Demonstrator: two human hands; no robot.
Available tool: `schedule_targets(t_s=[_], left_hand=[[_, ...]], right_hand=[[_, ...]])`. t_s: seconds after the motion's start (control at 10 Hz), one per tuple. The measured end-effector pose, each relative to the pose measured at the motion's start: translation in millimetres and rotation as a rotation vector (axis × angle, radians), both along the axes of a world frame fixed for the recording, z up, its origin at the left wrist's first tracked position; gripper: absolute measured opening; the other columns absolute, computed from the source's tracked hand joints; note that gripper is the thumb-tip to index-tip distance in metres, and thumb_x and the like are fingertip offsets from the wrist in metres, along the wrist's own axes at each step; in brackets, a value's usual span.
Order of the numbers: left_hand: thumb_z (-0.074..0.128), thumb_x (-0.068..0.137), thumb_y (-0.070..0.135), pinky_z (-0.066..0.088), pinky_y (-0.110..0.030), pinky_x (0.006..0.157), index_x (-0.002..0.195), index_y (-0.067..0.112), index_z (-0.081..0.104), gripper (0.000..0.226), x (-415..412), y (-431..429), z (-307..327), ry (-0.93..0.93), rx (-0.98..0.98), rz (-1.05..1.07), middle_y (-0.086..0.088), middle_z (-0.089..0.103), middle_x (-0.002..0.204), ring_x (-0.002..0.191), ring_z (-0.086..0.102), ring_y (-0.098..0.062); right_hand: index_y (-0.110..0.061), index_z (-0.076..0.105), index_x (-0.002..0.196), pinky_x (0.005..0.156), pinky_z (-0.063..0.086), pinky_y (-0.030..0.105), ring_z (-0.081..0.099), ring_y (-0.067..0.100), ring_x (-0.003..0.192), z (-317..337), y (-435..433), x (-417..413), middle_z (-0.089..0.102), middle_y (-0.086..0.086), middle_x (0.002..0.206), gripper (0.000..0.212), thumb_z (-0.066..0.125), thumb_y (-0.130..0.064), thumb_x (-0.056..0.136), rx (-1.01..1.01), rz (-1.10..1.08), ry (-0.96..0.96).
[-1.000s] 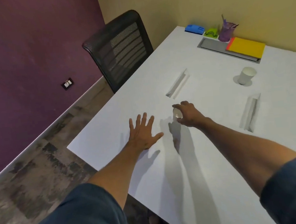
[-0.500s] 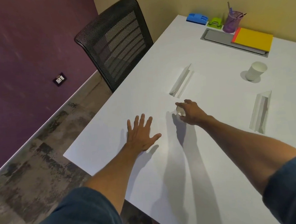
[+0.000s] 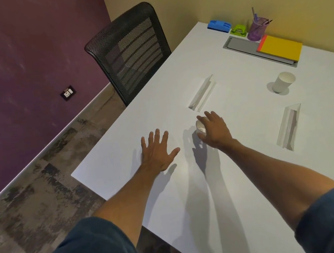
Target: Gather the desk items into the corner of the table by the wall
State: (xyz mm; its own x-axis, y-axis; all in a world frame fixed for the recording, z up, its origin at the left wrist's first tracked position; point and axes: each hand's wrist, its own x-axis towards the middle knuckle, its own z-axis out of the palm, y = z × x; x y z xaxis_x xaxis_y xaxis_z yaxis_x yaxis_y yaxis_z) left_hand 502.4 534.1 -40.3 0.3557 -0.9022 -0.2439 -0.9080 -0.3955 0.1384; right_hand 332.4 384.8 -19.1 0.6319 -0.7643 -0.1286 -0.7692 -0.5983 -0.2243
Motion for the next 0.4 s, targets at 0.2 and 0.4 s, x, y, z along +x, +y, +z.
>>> schedule_targets(t_s=[0.2,0.4], left_hand=[[0.019,0.087,0.074,-0.002,-0.057,0.118,0.155,0.029,0.004,0.082,-26.1,33.7,18.1,-0.142,-0.037,0.064,-0.006,0.000,0.163,0.150,0.002,-0.030],[0.008,0.082,0.077,-0.007,-0.059,0.115,0.154,0.031,0.001,0.086,-75.0,85.8,38.7,-0.270,-0.107,0.143,-0.007,-0.002,0.163,0.150,0.001,-0.032]], right_hand=[[-0.020,0.024,0.153,0.118,0.019,0.049,0.016,0.029,0.150,7.8,50.8,-23.2,0.020,0.009,0.161,0.071,0.043,-0.055,0.094,-0.112,0.121,-0.053],[-0.020,0.018,0.154,0.119,0.015,0.048,0.013,0.025,0.150,24.5,109.0,-55.0,0.018,0.005,0.162,0.074,0.030,-0.063,0.095,-0.161,0.232,-0.070]])
